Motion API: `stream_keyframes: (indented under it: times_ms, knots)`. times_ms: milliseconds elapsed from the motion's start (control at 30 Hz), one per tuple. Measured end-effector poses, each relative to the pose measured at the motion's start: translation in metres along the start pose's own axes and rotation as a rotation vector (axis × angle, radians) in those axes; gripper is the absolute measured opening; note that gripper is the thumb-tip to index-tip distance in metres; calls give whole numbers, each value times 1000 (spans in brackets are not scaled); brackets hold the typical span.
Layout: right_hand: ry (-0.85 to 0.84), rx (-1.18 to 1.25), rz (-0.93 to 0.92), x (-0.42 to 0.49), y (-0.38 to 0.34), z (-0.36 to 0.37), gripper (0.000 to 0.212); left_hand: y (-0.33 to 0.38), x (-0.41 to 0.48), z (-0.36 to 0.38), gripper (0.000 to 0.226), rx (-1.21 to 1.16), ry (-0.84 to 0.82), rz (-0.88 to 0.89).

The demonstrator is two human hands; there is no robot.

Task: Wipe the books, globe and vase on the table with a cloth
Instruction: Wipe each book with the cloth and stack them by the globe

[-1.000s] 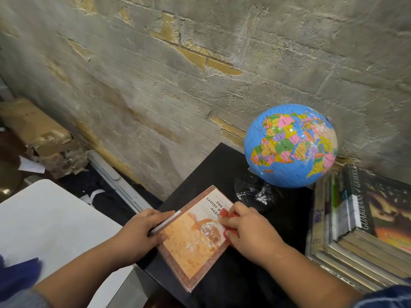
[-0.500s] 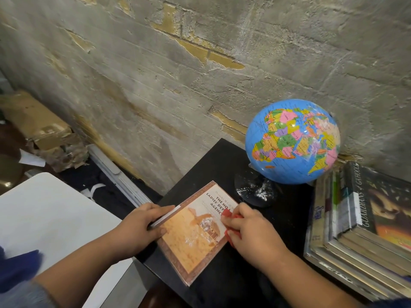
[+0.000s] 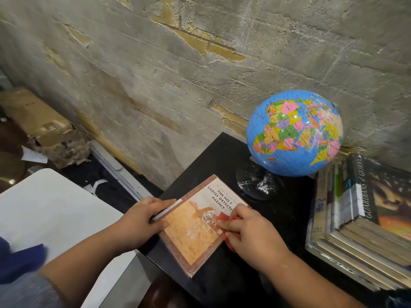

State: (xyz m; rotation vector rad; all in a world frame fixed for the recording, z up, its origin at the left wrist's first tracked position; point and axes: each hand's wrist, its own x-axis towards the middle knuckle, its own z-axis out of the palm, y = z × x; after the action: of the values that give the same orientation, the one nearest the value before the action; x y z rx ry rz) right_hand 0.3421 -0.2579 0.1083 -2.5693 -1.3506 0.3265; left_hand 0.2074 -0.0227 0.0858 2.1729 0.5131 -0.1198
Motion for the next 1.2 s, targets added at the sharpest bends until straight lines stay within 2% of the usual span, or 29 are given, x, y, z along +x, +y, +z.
stream_keyframes:
  times_ms: [167, 300, 433, 567, 733, 867, 1033, 1133, 1200]
  knots:
    - [-116, 25, -126, -8, -9, 2, 36, 1, -1, 0, 52, -8, -5, -9]
    - [-30, -3, -46, -3, 1, -4, 35, 0, 0, 0, 53, 8, 2, 2]
    - [-157, 25, -211, -13, -14, 1, 35, -1, 0, 0, 53, 9, -3, 13]
    - [-51, 6, -92, -7, 1, -6, 34, -2, -1, 0, 53, 4, -5, 9]
    - [-213, 23, -290, -17, -17, 0, 34, -3, 1, 0, 52, 2, -9, 14]
    - [-116, -15, -151, -9, -6, -7, 35, -2, 0, 2, 53, -5, 0, 3]
    - [-278, -16, -307, -9, -34, -3, 36, -3, 1, 0, 52, 12, -1, 27]
    - [-166, -32, -156, 9, -23, -9, 33, -3, 0, 2, 52, -6, 3, 17]
    - [-200, -55, -140, 13, -20, -12, 35, -3, 0, 2, 52, -2, 6, 14]
